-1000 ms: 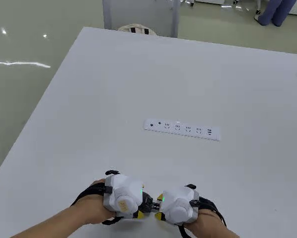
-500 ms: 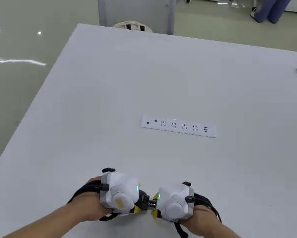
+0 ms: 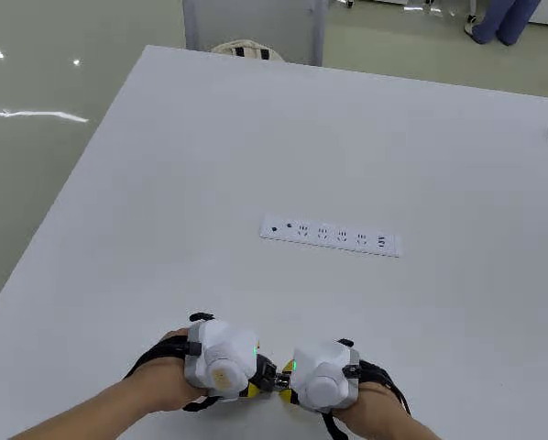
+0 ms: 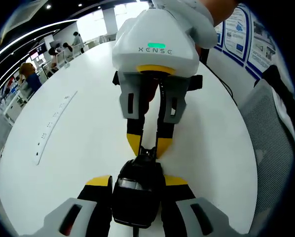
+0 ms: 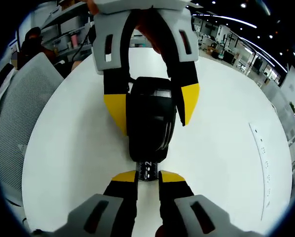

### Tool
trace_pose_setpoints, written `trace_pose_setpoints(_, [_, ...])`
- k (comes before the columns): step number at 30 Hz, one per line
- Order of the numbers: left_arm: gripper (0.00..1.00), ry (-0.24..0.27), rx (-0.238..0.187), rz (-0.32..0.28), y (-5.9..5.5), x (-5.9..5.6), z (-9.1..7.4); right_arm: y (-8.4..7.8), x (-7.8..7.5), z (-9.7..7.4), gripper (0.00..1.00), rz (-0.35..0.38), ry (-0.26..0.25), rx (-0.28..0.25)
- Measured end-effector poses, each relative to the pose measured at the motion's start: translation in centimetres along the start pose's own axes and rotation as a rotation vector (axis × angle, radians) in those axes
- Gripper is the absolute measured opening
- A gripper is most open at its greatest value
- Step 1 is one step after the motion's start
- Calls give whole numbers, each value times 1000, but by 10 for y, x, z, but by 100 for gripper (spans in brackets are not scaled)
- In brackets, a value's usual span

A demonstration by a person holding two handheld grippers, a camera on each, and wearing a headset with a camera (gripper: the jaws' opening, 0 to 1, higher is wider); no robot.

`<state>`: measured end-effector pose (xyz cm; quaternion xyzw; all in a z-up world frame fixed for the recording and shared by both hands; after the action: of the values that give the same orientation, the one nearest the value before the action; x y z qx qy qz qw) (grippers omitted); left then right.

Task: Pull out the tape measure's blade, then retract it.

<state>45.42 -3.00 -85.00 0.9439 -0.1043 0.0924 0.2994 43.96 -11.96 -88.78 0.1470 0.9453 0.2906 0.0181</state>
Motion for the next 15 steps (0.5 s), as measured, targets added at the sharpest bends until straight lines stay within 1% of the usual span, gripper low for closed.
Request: trace_pose_setpoints(15, [35, 1, 6, 4, 1, 0, 0, 1, 1, -1, 16, -8, -3, 1])
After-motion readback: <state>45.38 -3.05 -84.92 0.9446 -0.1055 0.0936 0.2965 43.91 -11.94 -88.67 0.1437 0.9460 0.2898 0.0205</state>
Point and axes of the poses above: the centre of the closed fingertips' face, and the gripper's own axes: z roughly forward along the fingers, x roughly to its left, y roughly out of its top, the point moved 6 cm from there along -z, roughly backward along the fingers, and after that the axes turned 13 degrees about z, right-handed, at the moved point
